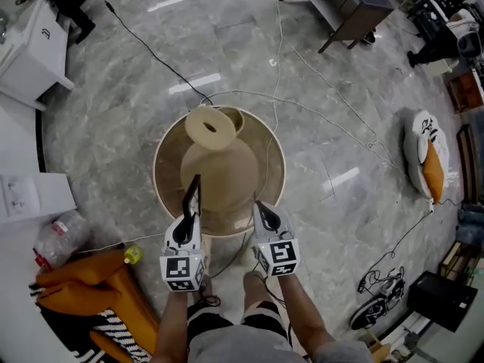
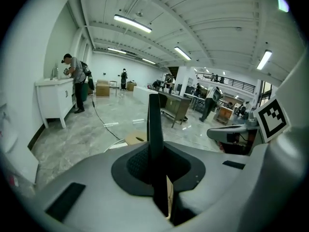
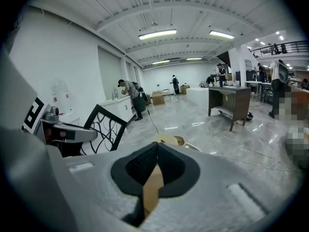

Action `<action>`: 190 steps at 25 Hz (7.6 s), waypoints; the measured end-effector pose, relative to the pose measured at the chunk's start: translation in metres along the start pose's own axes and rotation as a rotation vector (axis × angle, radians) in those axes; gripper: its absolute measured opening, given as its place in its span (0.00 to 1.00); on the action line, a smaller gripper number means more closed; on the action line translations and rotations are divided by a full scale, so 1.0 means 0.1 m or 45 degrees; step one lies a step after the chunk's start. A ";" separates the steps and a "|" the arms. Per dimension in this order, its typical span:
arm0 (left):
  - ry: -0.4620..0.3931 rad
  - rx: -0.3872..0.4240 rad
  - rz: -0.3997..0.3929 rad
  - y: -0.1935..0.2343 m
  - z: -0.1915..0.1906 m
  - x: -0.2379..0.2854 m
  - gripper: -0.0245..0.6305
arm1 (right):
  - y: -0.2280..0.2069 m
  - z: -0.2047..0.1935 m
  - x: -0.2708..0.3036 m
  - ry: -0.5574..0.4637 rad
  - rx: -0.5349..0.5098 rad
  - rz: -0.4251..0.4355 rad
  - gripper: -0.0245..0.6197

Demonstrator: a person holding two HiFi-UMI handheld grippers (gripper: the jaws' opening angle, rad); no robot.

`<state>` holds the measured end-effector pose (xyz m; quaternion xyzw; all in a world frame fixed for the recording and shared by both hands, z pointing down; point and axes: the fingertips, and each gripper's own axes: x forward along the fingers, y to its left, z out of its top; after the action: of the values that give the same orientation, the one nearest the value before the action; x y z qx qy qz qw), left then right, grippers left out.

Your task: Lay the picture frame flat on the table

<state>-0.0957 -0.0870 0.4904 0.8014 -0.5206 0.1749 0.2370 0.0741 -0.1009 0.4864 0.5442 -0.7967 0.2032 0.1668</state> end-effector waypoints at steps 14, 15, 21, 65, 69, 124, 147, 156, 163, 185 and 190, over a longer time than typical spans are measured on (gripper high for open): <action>0.128 -0.079 0.029 0.19 -1.14 0.86 0.12 | -0.26 -1.20 0.77 0.152 0.038 0.066 0.04; 0.140 -0.085 0.025 0.19 -1.22 0.91 0.12 | -0.28 -1.27 0.82 0.159 0.039 0.066 0.04; 0.194 -0.127 0.018 0.24 -1.71 1.18 0.12 | -0.41 -1.77 1.03 0.214 0.060 0.047 0.04; 0.353 -0.311 -0.016 0.34 -2.80 1.87 0.12 | -0.55 -2.89 1.37 0.389 0.140 0.077 0.04; 0.361 -0.271 0.001 0.41 -2.83 1.86 0.13 | -0.48 -2.92 1.36 0.393 0.143 0.082 0.04; 0.486 -0.160 0.103 0.85 -3.06 2.25 0.44 | -0.44 -3.08 1.27 0.416 0.185 0.086 0.04; 0.327 0.034 0.090 0.43 -1.41 1.47 0.43 | -0.37 -1.36 0.76 0.146 0.075 0.052 0.04; 0.162 0.149 0.094 0.23 -0.29 0.86 0.32 | -0.18 -0.20 0.38 -0.035 0.033 0.019 0.04; 0.065 0.182 0.060 0.01 0.41 0.25 0.30 | 0.04 0.64 -0.07 -0.163 -0.011 0.009 0.04; -0.260 0.353 0.008 -0.34 1.47 -1.47 0.07 | 0.79 1.56 -1.52 -0.368 -0.091 -0.028 0.04; -0.312 0.360 -0.006 -0.36 1.54 -1.75 0.07 | 0.92 1.56 -1.77 -0.389 -0.117 -0.048 0.04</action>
<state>-0.1264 -0.0297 0.2637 0.8433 -0.5138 0.1469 0.0574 0.0433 -0.0086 0.2531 0.5755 -0.8108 0.0783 0.0721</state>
